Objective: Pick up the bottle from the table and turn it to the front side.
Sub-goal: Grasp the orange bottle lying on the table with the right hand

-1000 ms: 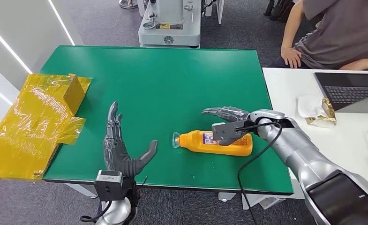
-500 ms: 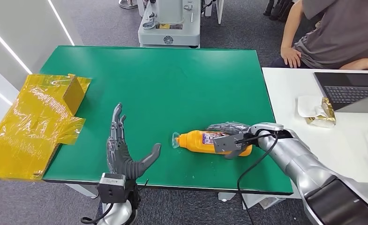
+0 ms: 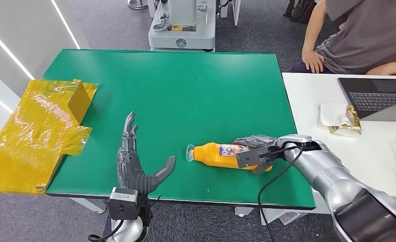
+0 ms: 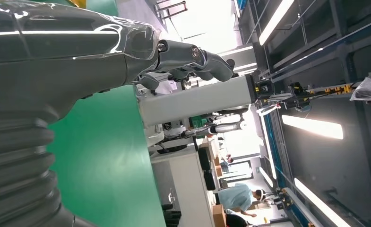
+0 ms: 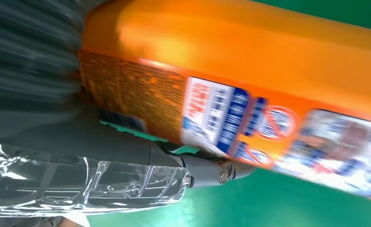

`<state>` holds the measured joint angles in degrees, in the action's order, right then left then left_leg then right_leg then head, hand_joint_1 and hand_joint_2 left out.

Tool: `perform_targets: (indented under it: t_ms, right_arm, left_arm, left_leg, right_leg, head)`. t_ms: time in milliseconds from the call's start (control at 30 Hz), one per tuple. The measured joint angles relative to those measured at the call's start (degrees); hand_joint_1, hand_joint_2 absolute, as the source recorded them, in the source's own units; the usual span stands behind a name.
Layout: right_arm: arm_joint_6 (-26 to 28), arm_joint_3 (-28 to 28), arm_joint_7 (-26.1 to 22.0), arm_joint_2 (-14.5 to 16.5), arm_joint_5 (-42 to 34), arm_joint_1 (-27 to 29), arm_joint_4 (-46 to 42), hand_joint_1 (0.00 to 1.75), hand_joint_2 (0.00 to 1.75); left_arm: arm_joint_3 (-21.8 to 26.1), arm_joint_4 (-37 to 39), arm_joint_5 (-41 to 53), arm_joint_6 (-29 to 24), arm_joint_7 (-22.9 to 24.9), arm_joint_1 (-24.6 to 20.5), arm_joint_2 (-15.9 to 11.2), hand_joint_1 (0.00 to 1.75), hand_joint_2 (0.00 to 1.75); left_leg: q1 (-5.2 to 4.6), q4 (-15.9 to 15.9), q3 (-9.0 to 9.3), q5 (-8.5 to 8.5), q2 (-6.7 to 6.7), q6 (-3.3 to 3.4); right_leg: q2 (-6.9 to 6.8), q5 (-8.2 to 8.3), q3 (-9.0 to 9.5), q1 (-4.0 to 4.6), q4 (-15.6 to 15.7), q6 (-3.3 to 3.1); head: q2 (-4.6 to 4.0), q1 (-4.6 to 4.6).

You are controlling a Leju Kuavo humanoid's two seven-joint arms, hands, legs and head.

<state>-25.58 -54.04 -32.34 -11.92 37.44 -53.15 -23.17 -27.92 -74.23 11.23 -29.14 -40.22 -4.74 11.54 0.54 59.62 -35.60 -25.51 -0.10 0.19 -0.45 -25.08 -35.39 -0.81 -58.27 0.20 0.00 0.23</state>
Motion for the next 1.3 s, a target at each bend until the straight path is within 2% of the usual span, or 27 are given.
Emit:
perform_targets:
  t_ms: [33, 133, 167, 733, 933, 1067, 1300]
  right_arm:
    - [0.27, -0.11, -0.05, -0.27, -0.08, 0.12, -0.01, 0.15, 1.75]
    - [1.19, -0.32, -0.11, -0.78, -0.58, 0.34, -0.04, 1.46, 1.75]
    - [1.8, -0.38, -0.07, -0.87, -0.71, 0.43, -0.07, 1.75, 1.75]
    - [16.72, -0.89, 0.51, -0.4, -2.64, 3.06, -0.3, 1.75, 1.75]
    - [29.42, 0.91, 0.34, 0.21, -5.31, 6.52, -1.93, 1.75, 1.75]
    - [39.96, 4.91, 0.89, 1.01, -8.04, 10.48, -4.15, 1.75, 1.75]
    - [48.97, 13.61, -0.66, 2.03, -11.78, 16.37, -7.91, 1.75, 1.75]
  left_arm:
    - [0.0, 0.0, 0.0, -0.01, 0.0, 0.09, 0.0, 0.0, 1.75]
    - [0.0, 0.0, 0.02, -0.07, 0.0, 0.43, 0.0, 0.0, 1.75]
    - [-0.01, -0.01, 0.04, -0.13, 0.0, 0.53, 0.0, 0.0, 1.75]
    - [-0.01, -0.02, -0.49, -1.0, 0.0, 0.57, -0.05, 0.0, 1.75]
    - [-0.01, -0.01, -1.17, -1.43, 0.0, 0.54, -0.1, 0.0, 1.75]
    - [-0.02, 0.19, -1.33, -1.71, 0.0, 0.13, -0.1, 0.0, 1.75]
    - [-0.01, 3.24, -1.4, 0.23, 0.0, -2.73, -0.11, 0.0, 1.75]
  left_leg:
    - [0.0, 0.0, 0.0, 0.0, 0.0, 0.0]
    - [0.01, 0.0, 0.02, 0.0, 0.02, 0.0]
    - [0.01, -0.01, 0.02, 0.0, 0.02, 0.0]
    - [0.02, -0.01, 0.08, 0.01, 0.04, 0.0]
    - [0.02, -0.02, 0.05, 0.0, 0.03, 0.0]
    - [0.02, -0.02, 0.02, 0.0, -0.01, 0.0]
    - [0.02, -0.02, -0.02, 0.0, -0.01, 0.0]
  right_leg:
    - [0.0, 0.0, 0.0, 0.0, 0.0, 0.0]
    - [0.01, 0.0, 0.0, 0.01, 0.0, 0.0]
    - [0.01, 0.0, 0.0, 0.01, 0.0, 0.0]
    - [0.02, 0.05, 0.07, 0.02, 0.0, 0.0]
    - [0.01, 0.03, 0.04, 0.02, 0.0, 0.0]
    - [-0.02, -0.01, 0.02, 0.03, 0.0, 0.02]
    - [-0.03, -0.01, 0.01, 0.02, 0.0, 0.02]
  head:
    - [0.0, 0.0]
    - [0.0, -0.01]
    - [0.0, -0.01]
    - [0.0, -0.01]
    - [0.0, 0.01]
    - [0.0, -0.01]
    - [0.0, 0.0]
